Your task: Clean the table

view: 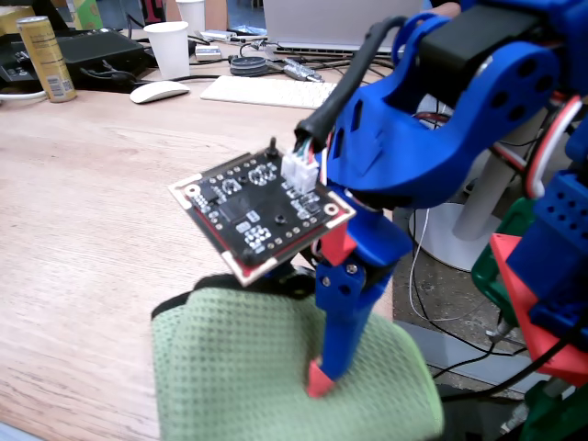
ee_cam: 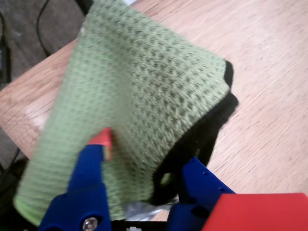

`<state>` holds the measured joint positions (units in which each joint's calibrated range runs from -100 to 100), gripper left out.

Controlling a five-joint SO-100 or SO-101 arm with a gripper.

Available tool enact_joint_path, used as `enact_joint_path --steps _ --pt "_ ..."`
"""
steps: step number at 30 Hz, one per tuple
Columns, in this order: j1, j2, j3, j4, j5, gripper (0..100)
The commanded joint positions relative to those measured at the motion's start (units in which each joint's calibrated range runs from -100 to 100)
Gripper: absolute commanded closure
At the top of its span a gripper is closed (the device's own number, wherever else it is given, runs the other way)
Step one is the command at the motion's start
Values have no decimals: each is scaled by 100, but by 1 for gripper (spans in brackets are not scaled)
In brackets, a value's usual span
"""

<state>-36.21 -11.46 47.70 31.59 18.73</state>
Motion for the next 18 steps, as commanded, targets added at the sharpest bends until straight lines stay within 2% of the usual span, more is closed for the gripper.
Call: enact_joint_path --steps 1,4,11,18 --pt "170 -218 29 100 5 54" --pt "677 -1118 -46 716 10 51" --pt "2031 -1230 -612 806 10 51" --pt "2302 -3031 -178 831 0 51"
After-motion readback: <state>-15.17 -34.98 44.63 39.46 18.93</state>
